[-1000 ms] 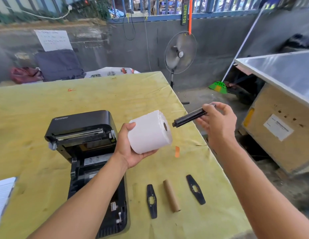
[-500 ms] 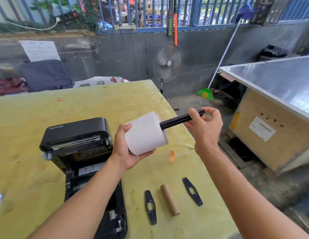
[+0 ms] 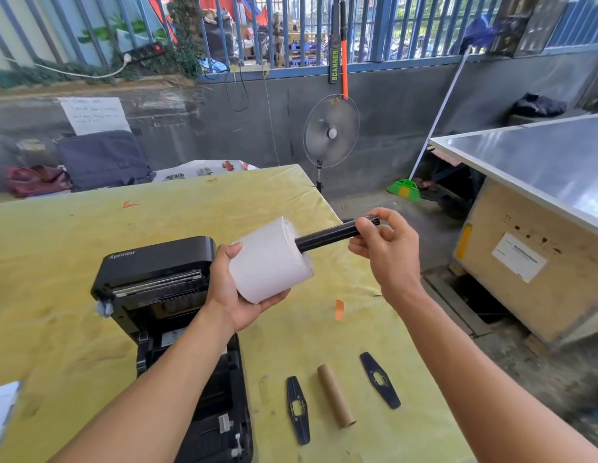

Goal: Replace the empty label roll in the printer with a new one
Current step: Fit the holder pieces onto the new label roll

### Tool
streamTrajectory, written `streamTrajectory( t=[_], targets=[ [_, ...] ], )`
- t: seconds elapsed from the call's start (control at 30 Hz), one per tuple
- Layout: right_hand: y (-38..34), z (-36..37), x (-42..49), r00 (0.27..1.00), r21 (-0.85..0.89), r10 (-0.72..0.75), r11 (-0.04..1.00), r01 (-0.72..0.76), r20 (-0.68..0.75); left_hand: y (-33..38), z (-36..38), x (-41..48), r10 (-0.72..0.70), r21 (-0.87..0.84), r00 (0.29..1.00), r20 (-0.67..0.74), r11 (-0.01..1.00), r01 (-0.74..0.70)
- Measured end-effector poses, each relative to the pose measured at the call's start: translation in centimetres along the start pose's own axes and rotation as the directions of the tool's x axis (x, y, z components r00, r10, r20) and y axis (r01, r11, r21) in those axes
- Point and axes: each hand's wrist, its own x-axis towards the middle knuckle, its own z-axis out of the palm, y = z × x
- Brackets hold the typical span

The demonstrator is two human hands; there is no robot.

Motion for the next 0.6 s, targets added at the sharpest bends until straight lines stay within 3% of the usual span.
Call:
streamTrajectory(
  t=[0.17,0.43,0.6],
  targets=[
    [-0.7,-0.3,0.2,0.985,-0.152,0.020,0.988,0.007,0.171,-0.6,0.4,-0.1,-0.013,0.026,1.000,-0.006,1.000,0.013],
    [0.4,-0.1,-1.4,0.977,-0.253,0.070,0.967,-0.017,0.202,-2.3,2.7,-0.1,-0.029,0.117,1.000,0.005,0.993,0.028],
    [1.2,-0.7,-1.9,0.973,-0.215,0.123,0.973,-0.080,0.194,-3.2,3.3,0.3,-0.033,0.187,0.999,-0.002,0.982,0.033]
  ],
)
